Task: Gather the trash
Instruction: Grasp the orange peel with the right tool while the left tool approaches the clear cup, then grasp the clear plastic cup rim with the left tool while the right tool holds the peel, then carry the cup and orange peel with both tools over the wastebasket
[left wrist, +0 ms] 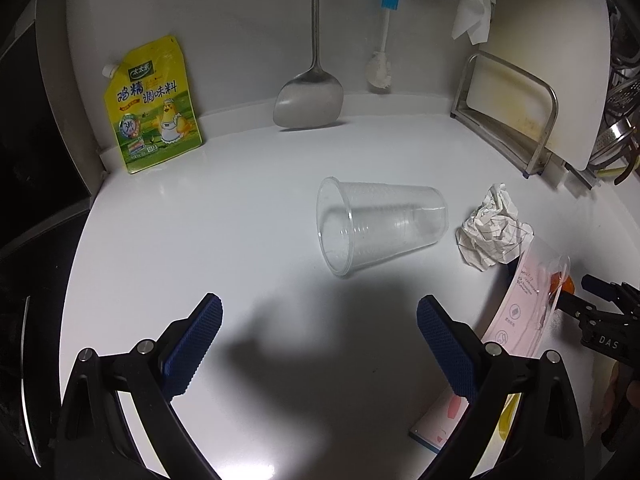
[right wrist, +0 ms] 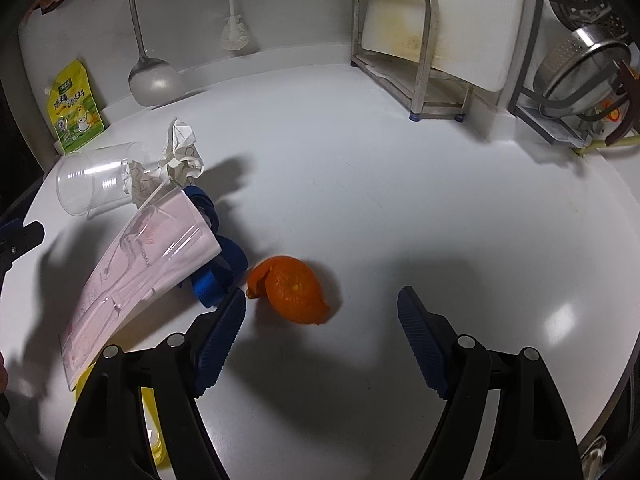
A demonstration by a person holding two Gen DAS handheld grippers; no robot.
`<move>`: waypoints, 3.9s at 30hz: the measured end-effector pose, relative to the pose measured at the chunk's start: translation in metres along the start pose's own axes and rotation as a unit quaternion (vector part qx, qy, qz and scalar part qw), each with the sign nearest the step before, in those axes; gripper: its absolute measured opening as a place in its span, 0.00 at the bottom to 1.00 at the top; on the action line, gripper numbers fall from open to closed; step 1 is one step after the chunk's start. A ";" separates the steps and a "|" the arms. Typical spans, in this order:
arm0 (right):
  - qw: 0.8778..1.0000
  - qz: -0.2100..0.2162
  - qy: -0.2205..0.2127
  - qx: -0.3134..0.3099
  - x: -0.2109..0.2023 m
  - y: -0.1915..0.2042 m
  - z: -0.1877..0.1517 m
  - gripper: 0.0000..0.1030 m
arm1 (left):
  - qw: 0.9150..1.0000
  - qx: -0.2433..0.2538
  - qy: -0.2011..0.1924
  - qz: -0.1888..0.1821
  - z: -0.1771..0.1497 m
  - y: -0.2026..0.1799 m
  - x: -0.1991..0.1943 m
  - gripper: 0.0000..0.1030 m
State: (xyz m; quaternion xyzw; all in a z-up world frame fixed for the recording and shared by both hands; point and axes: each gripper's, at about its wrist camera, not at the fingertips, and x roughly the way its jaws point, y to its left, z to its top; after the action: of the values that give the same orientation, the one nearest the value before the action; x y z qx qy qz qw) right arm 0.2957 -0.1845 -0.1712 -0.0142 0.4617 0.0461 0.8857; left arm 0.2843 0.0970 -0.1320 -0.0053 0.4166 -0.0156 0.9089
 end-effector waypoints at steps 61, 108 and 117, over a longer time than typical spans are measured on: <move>0.995 0.035 -0.029 0.084 -0.085 0.017 -0.054 0.27 | 0.996 0.048 -0.024 -0.067 -0.003 -0.028 -0.046 0.05; 0.994 0.091 0.022 0.048 -0.259 0.017 -0.302 0.27 | 0.991 0.083 0.061 -0.085 -0.252 -0.144 -0.242 0.05; 0.994 0.094 0.037 0.050 -0.255 0.019 -0.315 0.27 | 0.988 0.090 0.088 -0.090 -0.270 -0.149 -0.238 0.05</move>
State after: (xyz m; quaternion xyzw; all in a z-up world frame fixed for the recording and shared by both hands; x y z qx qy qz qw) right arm -0.1087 -0.2045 -0.1425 0.0719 0.4952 0.1049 0.8594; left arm -0.0786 -0.0431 -0.1246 0.0408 0.4900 -0.1348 0.8603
